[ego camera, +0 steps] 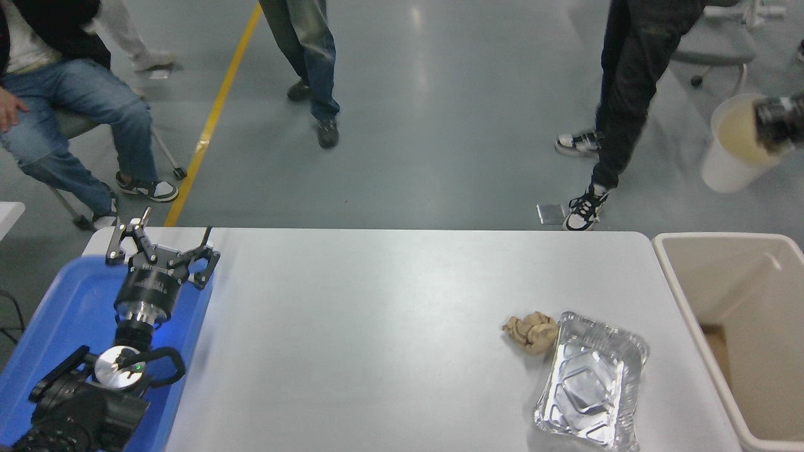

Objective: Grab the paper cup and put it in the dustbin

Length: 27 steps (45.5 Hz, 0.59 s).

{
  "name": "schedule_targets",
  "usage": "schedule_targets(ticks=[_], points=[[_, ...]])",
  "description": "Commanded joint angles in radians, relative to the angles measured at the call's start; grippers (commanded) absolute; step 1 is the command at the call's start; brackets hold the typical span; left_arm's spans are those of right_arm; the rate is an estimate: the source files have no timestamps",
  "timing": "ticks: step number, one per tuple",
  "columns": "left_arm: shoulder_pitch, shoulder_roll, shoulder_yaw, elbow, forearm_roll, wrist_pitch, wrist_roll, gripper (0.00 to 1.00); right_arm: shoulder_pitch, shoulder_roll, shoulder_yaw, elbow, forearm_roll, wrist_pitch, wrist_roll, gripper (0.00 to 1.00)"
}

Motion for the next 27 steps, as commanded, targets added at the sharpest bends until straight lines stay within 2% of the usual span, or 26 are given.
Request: schedule_targets(ticks=[1,8,13,19,27], points=[[0.0,0.0,0.0,0.0,0.0,0.0,0.0,0.99,-0.55,-0.136,0.154,-0.27,-0.015,-0.271,0.0,0.0],[0.0,0.0,0.0,0.0,0.0,0.0,0.0,0.99,-0.958,-0.117,0.539,-0.44,0.04,-0.326,-0.006,0.0],[0.0,0.0,0.001,0.0,0.0,0.0,0.0,0.99,-1.159,-0.024,0.746,-0.581,0.045,-0.352,-0.007,0.0],[0.0,0.0,0.0,0.0,0.0,0.0,0.0,0.99,-1.305,0.09,0.9,-0.74,0.047,-0.381,-0.007,0.0],[-0.001,0.0,0.0,0.0,0.0,0.0,0.0,0.99,-1.378,0.168,1.018,-0.777,0.048,-0.391,-0.014,0.0]])
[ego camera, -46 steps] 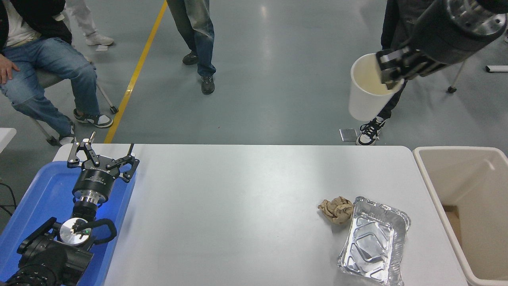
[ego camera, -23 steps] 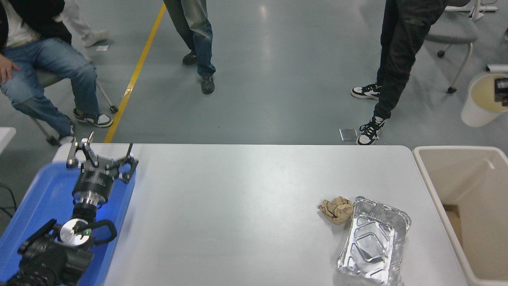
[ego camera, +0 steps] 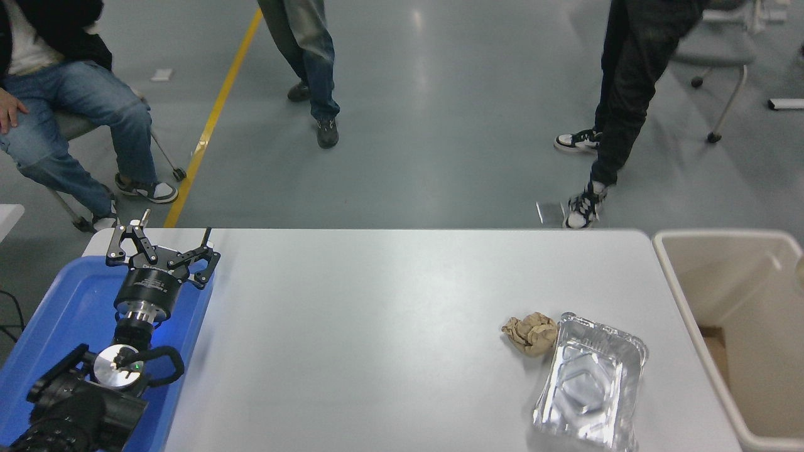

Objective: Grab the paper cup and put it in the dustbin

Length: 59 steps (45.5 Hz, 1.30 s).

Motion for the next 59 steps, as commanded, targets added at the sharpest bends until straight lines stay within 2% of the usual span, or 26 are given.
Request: schedule_targets(ticks=[1,8,19,20,23,24,35,39,45,54,59], points=[[-0.001,0.0,0.001,0.0,0.0,0.0,0.0,0.99,-0.231,0.121,0.241,-0.154,0.008,-0.045,-0.006,0.0],[-0.001,0.0,0.001,0.0,0.0,0.0,0.0,0.99,-0.268,0.187,0.26,-0.191,0.024,-0.045,-0.006,0.0],[-0.001,0.0,0.001,0.0,0.0,0.0,0.0,0.99,-0.268,0.193,0.26,-0.189,0.03,-0.047,-0.006,0.0],[-0.001,0.0,0.0,0.0,0.0,0.0,0.0,0.99,-0.266,0.193,0.26,-0.188,0.031,-0.045,-0.006,0.19],[-0.001,0.0,0.0,0.0,0.0,0.0,0.0,0.99,-0.257,0.19,0.261,-0.182,0.043,-0.045,-0.006,0.98],[-0.001,0.0,0.001,0.002,0.0,0.0,0.0,0.99,-0.255,0.184,0.263,-0.177,0.047,-0.039,-0.006,1.0],[-0.001,0.0,0.001,0.0,0.002,0.0,0.0,0.99,-0.208,0.132,0.249,-0.121,0.036,-0.027,-0.006,1.0],[-0.002,0.0,0.003,0.0,0.002,0.0,0.0,0.99,-0.111,0.046,0.203,-0.032,0.028,-0.024,-0.006,1.0],[-0.002,0.0,0.003,0.0,0.002,0.0,0.0,0.99,0.192,-0.077,-0.068,0.2,-0.01,-0.01,-0.005,1.0],[-0.001,0.0,0.003,0.0,0.002,0.0,0.002,0.99,0.694,-0.071,-0.488,0.56,-0.021,0.015,-0.006,1.0],[-0.001,0.0,0.003,0.0,0.002,0.0,0.002,0.99,0.951,0.01,-0.599,0.754,-0.009,0.145,-0.006,1.0]])
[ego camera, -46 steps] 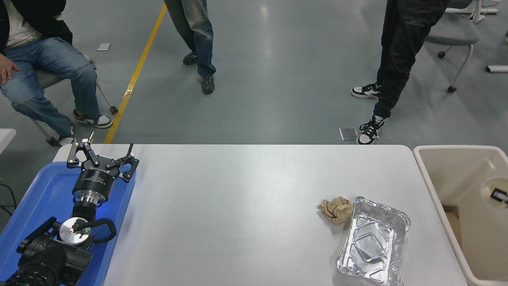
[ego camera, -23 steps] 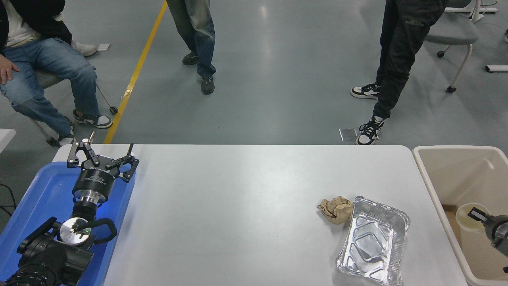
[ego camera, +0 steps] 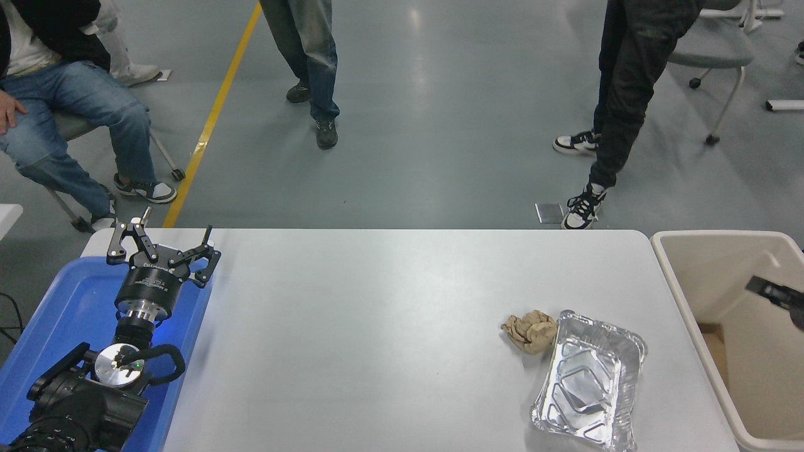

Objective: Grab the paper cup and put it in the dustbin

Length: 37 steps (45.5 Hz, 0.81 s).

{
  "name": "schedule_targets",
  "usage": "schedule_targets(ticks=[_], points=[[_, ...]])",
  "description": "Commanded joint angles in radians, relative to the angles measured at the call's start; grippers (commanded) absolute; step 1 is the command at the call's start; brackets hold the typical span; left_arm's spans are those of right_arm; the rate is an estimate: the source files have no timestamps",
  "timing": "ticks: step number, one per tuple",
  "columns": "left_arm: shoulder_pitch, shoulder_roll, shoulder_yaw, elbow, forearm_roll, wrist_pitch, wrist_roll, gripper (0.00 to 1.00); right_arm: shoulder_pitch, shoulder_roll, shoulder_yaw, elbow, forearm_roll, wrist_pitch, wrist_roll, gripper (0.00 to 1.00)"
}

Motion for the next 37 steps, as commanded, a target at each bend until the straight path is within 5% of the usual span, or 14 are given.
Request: schedule_targets(ticks=[1,9,16,28,37], points=[[0.001,0.0,0.0,0.0,0.0,0.0,0.0,0.99,0.561,0.063,-0.34,0.412,0.0,0.171,0.0,1.0],[0.001,0.0,-0.001,0.0,-0.001,0.0,-0.001,0.99,0.802,0.237,-0.331,0.524,0.088,0.547,0.0,1.0],[0.001,0.0,-0.001,0.002,-0.001,0.0,-0.001,0.99,0.9,0.435,-0.239,0.544,0.33,0.813,0.0,1.0],[0.002,0.0,-0.001,0.002,-0.001,0.0,-0.001,0.99,0.962,0.718,-0.182,0.518,0.448,0.813,-0.002,1.0],[0.002,0.0,-0.003,0.002,-0.001,0.0,-0.003,0.99,0.965,0.73,-0.182,0.517,0.481,0.813,-0.002,1.0]])
